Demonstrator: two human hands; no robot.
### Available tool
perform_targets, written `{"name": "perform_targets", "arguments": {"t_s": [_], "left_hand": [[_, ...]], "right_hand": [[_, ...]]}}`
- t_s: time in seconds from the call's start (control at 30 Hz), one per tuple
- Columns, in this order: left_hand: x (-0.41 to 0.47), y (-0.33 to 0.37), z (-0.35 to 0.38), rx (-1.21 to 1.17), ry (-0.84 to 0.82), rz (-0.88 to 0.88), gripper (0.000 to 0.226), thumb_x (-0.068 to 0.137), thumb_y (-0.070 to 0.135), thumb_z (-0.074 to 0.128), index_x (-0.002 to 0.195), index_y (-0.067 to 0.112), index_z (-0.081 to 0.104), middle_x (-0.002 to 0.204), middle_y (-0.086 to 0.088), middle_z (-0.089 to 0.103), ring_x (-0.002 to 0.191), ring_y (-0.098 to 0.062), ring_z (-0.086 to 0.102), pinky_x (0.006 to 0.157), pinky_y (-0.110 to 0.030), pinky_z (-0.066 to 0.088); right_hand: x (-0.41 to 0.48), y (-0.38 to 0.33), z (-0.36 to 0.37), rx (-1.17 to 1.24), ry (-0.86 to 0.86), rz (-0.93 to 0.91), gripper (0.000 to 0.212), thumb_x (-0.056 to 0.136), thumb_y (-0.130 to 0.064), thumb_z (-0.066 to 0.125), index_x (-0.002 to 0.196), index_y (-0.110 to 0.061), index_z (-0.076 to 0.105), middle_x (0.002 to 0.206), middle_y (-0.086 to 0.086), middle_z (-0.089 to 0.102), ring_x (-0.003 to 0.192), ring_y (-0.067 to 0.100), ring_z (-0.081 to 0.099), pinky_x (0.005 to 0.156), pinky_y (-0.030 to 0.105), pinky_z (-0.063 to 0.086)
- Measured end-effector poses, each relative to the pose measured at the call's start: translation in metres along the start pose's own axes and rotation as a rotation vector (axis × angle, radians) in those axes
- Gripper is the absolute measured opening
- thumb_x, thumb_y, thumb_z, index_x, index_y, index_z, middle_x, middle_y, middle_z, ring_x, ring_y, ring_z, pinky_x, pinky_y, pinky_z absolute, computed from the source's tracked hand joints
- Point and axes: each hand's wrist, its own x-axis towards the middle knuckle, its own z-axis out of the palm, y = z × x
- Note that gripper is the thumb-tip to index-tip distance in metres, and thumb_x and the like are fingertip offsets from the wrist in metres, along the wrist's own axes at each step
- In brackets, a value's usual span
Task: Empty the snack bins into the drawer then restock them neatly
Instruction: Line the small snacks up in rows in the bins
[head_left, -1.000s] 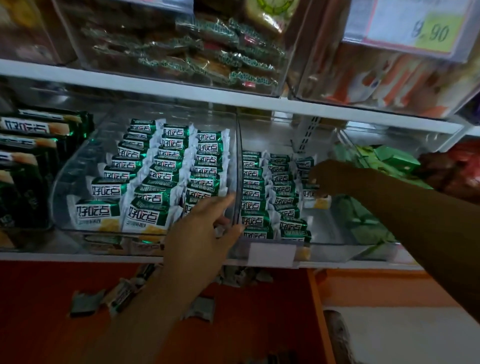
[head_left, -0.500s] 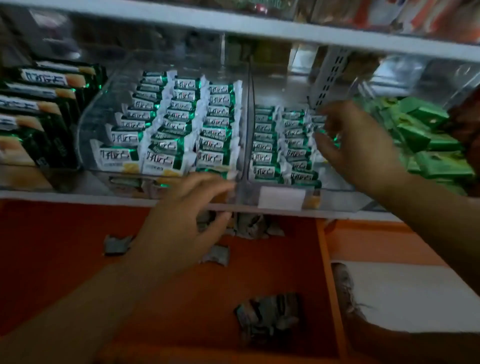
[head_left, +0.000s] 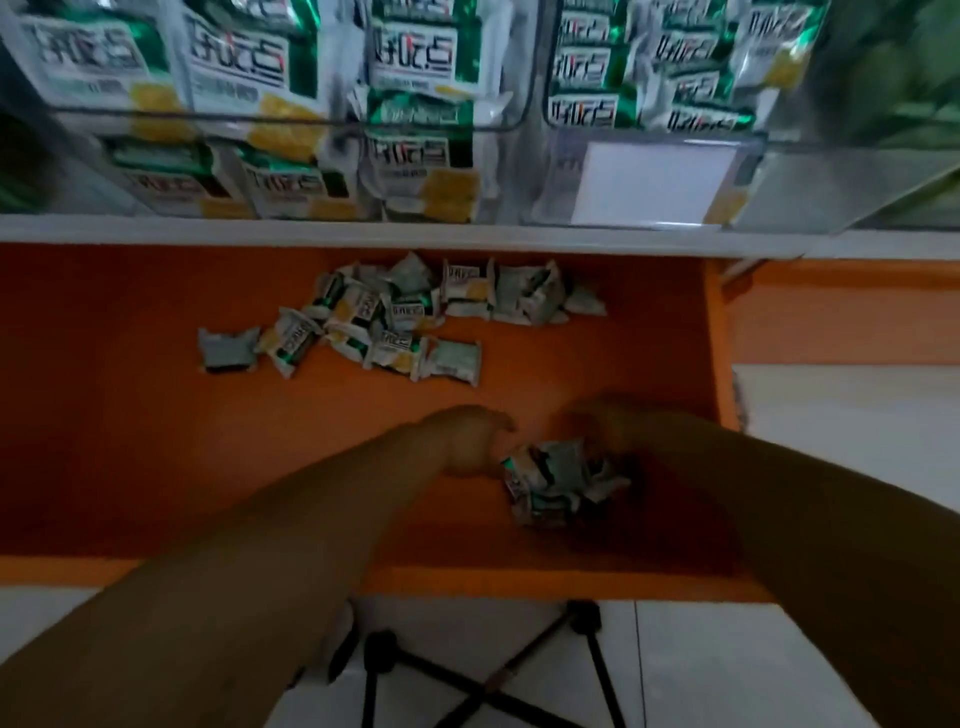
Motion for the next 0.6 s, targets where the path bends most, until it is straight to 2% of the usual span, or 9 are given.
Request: {"name": "perform_targets", "arguments": {"t_s": [0.1,0.17,0.3,0.43,0.47,0.53,0.57,0.6], "left_hand": [[0.032,0.013,0.013,-0.032,-0.082,0.044,0.082,0.087,0.042,0.070,0.153,0.021,0.026,0.156,-0.010,0.029,0.140,-0.031,0.034,0.111,-0.037,0.035],[0.048,0.011,0.024,-0.012,-0.142,0.019,0.084,0.085,0.041,0.072,0.152,0.021,0.027,0.153,-0.010,0.033,0.136,-0.032,0.037,0.110,-0.040,0.037],[0.059,0.012,0.032,0.012,-0.155,0.021,0.077,0.084,0.033,0.076,0.148,0.020,0.036,0.146,-0.011,0.042,0.127,-0.032,0.046,0.102,-0.041,0.044],[0.060,0.010,0.037,0.055,-0.231,-0.039,0.063,0.085,0.031,0.076,0.139,0.014,0.048,0.133,-0.009,0.053,0.114,-0.027,0.055,0.088,-0.033,0.047],[0.059,0.008,0.038,0.047,-0.237,-0.041,0.054,0.085,0.032,0.075,0.131,0.012,0.056,0.121,-0.008,0.059,0.104,-0.025,0.058,0.082,-0.032,0.048],[0.054,0.007,0.037,0.048,-0.268,-0.065,0.023,0.089,0.030,0.072,0.095,0.007,0.070,0.081,-0.003,0.060,0.071,-0.015,0.055,0.069,-0.029,0.045],[0.050,0.008,0.037,0.037,-0.279,-0.090,0.025,0.090,0.029,0.070,0.076,0.009,0.065,0.070,0.001,0.054,0.063,-0.012,0.049,0.066,-0.028,0.043],[0.047,0.006,0.037,0.025,-0.273,-0.084,0.029,0.091,0.029,0.069,0.070,0.011,0.060,0.068,0.003,0.051,0.062,-0.011,0.047,0.066,-0.027,0.042]], "right_hand": [[0.012,0.005,0.022,-0.108,-0.123,0.000,0.071,0.084,-0.035,0.070,0.146,-0.035,0.033,0.155,0.006,0.025,0.139,0.033,0.029,0.114,0.049,0.029],[0.019,0.008,0.029,-0.163,-0.104,-0.013,0.067,0.085,-0.041,0.067,0.144,-0.037,0.035,0.152,0.007,0.026,0.137,0.035,0.029,0.112,0.051,0.029],[0.023,0.004,0.029,-0.188,-0.067,-0.066,0.055,0.088,-0.033,0.065,0.139,-0.030,0.044,0.144,0.013,0.038,0.127,0.035,0.040,0.107,0.045,0.037],[0.024,0.001,0.036,-0.081,-0.096,-0.085,0.050,0.085,-0.019,0.072,0.131,-0.014,0.054,0.137,0.013,0.045,0.121,0.032,0.047,0.100,0.042,0.044],[0.022,-0.001,0.036,-0.036,-0.099,-0.085,0.047,0.083,-0.017,0.075,0.126,-0.013,0.057,0.133,0.012,0.049,0.117,0.030,0.051,0.096,0.042,0.047],[0.020,-0.004,0.036,0.058,-0.101,-0.086,0.036,0.080,-0.012,0.076,0.113,-0.012,0.061,0.127,0.012,0.054,0.112,0.031,0.055,0.092,0.042,0.050],[0.020,-0.003,0.038,0.111,-0.100,-0.078,0.029,0.080,-0.010,0.076,0.104,-0.014,0.062,0.124,0.012,0.056,0.111,0.031,0.056,0.092,0.042,0.050],[0.018,-0.003,0.038,0.161,-0.095,-0.062,0.023,0.079,-0.009,0.076,0.092,-0.019,0.060,0.120,0.011,0.057,0.109,0.031,0.057,0.090,0.042,0.051]]}}
